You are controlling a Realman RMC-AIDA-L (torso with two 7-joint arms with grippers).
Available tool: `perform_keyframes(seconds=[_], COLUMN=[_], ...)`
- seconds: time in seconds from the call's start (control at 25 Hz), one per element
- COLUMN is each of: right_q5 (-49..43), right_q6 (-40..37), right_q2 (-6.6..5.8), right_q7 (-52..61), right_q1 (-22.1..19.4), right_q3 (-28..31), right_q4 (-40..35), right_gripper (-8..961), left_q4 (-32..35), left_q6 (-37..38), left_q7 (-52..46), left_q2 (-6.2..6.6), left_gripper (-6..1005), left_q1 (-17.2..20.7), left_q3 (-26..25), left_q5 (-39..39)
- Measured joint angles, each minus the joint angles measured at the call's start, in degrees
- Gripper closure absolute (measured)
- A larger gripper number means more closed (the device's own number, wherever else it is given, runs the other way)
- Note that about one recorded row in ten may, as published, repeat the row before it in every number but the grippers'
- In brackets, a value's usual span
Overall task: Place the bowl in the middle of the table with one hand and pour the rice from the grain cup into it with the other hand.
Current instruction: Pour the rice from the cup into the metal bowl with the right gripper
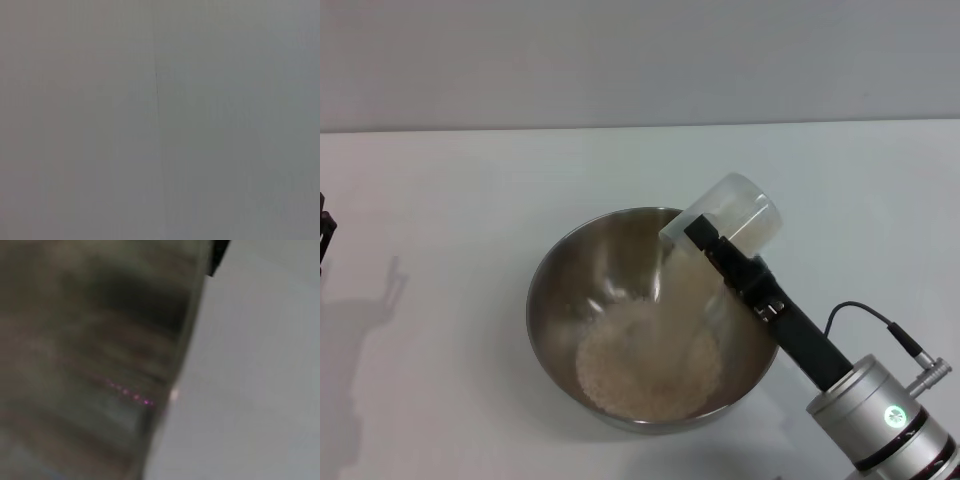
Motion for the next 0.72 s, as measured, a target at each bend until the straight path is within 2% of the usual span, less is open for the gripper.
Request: perform_keyframes(seconds=[0.44,0.72], right_q5=[0.0,0.0], right_q6=[3.35,5.2], right_q2=[0.0,0.0], right_q7=[-14.31,-19.14], right_q1=[-0.1,0.05], right_q3=[-0.03,-0.01], right_q4=[1.57,1.64], right_gripper=[942,941], left_q4=[0.0,0.0], left_q6=[-0.04,-0.04], left_q7=[0.0,0.0], left_q2=[0.0,0.01], left_gripper=[139,139], left_q1=[-0.15,-0.21], left_q3=[0.01,0.01], left_q5=[0.01,0.04])
